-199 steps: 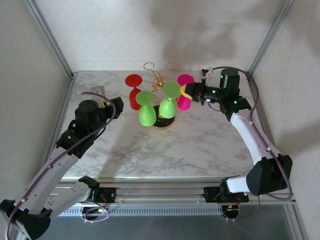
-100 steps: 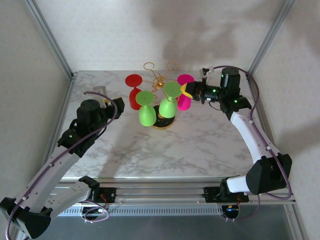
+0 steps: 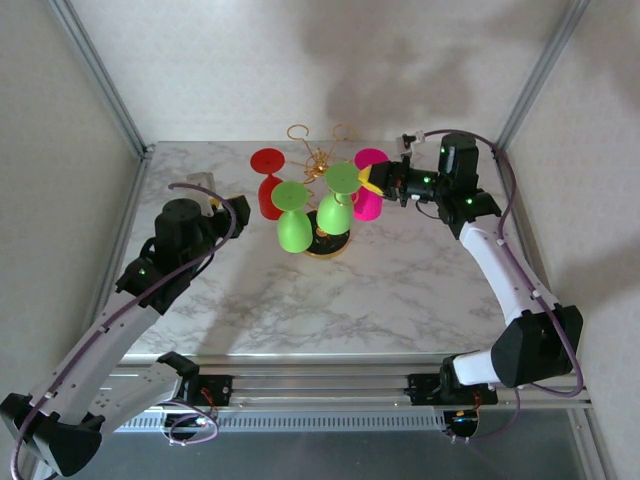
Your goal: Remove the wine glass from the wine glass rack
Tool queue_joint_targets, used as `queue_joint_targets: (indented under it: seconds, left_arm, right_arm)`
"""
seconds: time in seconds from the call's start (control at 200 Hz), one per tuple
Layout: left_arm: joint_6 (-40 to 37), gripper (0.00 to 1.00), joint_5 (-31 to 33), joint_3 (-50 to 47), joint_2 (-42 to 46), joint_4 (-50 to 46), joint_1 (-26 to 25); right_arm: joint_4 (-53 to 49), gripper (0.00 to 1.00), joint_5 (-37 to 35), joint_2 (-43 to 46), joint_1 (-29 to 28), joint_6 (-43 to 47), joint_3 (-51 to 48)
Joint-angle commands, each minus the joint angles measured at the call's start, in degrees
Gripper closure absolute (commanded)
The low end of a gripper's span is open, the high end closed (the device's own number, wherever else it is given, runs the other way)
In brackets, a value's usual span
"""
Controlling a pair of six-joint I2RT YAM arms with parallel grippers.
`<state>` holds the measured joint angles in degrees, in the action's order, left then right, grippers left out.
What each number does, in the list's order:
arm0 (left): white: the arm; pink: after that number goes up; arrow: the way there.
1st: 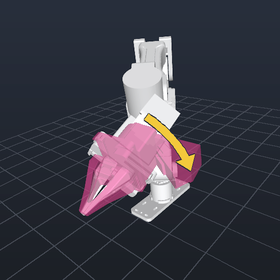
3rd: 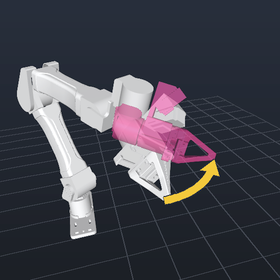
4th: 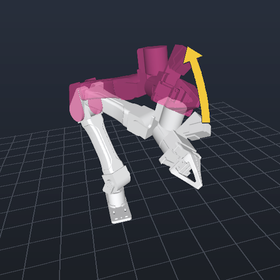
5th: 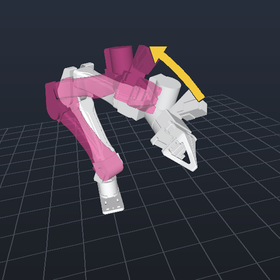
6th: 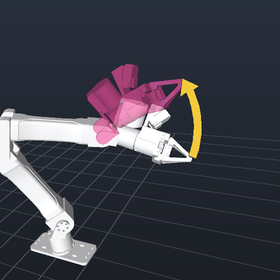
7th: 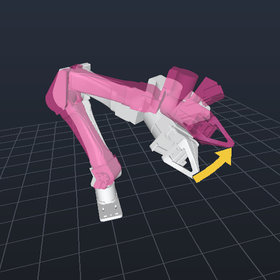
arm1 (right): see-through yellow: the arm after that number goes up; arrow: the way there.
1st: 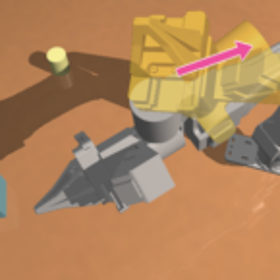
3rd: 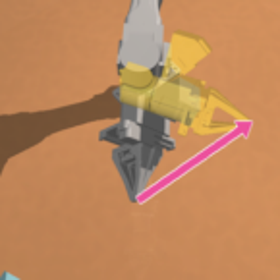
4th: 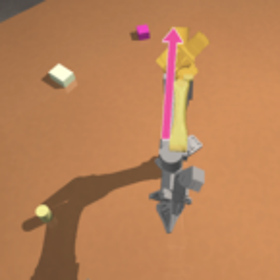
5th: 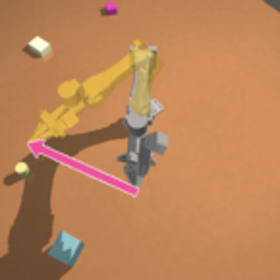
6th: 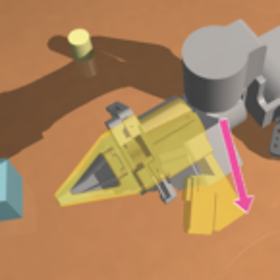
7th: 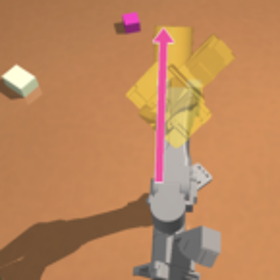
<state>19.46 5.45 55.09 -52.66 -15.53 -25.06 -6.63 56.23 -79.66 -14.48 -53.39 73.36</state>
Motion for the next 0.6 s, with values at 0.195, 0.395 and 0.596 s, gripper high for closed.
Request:
queue_joint_targets:
  seconds: [0.195,0.395,0.596]
  left_arm:
    - [-0.83,0.39,0.88,1.07,0.42,-0.17,-0.60]
    - [-0.83,0.39,1.04,0.98,0.58,-0.12,-0.61]
    - [-0.84,0.39,1.05,0.90,0.69,-0.12,-0.74]
  right_arm:
    - [-0.73,1.00,-0.98,-1.32,-1.14,2.91,3.89]
    - [-3.74,1.00,-2.04,-1.71,-1.73,5.09,5.16]
    - [-5.59,1.00,-2.55,-2.42,-2.14,6.24,6.00]
